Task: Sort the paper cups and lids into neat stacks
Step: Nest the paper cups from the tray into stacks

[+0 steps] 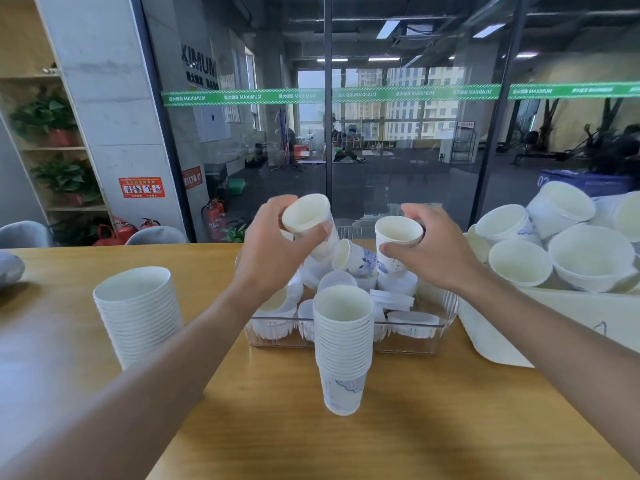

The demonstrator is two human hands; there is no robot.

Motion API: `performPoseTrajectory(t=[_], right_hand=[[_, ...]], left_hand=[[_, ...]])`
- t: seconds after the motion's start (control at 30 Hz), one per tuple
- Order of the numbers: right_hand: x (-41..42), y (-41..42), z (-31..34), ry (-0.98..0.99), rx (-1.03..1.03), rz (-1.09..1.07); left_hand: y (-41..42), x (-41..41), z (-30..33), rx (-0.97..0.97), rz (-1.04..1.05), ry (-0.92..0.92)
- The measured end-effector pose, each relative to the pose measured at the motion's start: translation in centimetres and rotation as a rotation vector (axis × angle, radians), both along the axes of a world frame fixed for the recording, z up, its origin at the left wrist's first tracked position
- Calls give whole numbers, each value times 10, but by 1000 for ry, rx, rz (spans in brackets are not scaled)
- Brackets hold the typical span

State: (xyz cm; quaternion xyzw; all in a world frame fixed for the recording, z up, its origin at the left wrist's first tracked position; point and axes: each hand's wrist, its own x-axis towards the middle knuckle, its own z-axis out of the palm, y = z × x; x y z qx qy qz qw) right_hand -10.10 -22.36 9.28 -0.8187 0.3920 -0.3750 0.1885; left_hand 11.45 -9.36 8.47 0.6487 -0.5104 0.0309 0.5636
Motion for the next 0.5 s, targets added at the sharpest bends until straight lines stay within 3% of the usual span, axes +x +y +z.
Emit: performPoseTrajectory(t=[0.2, 0.5], right_hand=[[-32, 31, 9, -170, 42, 81], [-47, 63, 43, -440, -10, 205]], left_hand=[[38, -18, 18, -51, -267, 192], [64, -36, 8, 74, -268, 54]])
